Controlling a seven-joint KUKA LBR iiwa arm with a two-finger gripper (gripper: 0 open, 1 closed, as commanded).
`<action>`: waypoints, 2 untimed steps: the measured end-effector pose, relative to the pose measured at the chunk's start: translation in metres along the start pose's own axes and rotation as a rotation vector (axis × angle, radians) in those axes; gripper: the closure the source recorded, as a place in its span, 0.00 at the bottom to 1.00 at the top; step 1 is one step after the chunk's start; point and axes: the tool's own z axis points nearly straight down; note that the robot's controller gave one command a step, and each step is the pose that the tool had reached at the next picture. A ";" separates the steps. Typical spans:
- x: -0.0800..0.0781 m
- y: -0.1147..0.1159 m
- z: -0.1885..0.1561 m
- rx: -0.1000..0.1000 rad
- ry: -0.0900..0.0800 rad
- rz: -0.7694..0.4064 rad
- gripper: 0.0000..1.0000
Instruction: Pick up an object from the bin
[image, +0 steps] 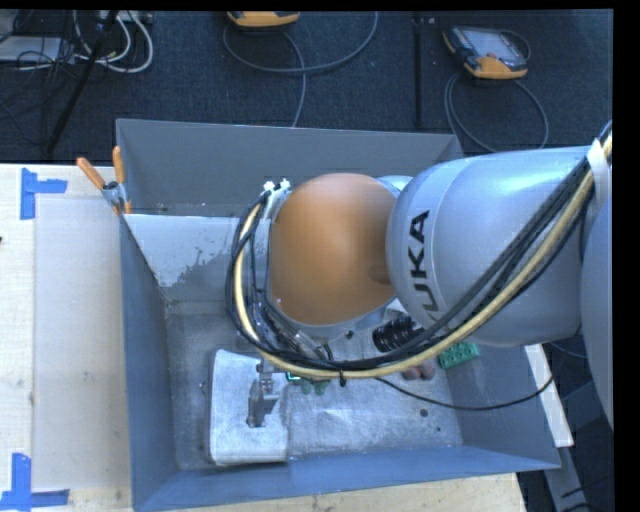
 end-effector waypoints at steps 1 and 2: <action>-0.050 -0.013 0.023 -0.002 -0.009 -0.090 0.00; -0.078 -0.022 0.097 -0.001 -0.006 -0.109 0.00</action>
Offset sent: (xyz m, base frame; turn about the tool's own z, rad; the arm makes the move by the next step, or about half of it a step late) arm 0.0485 -0.0128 -0.0220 -0.0905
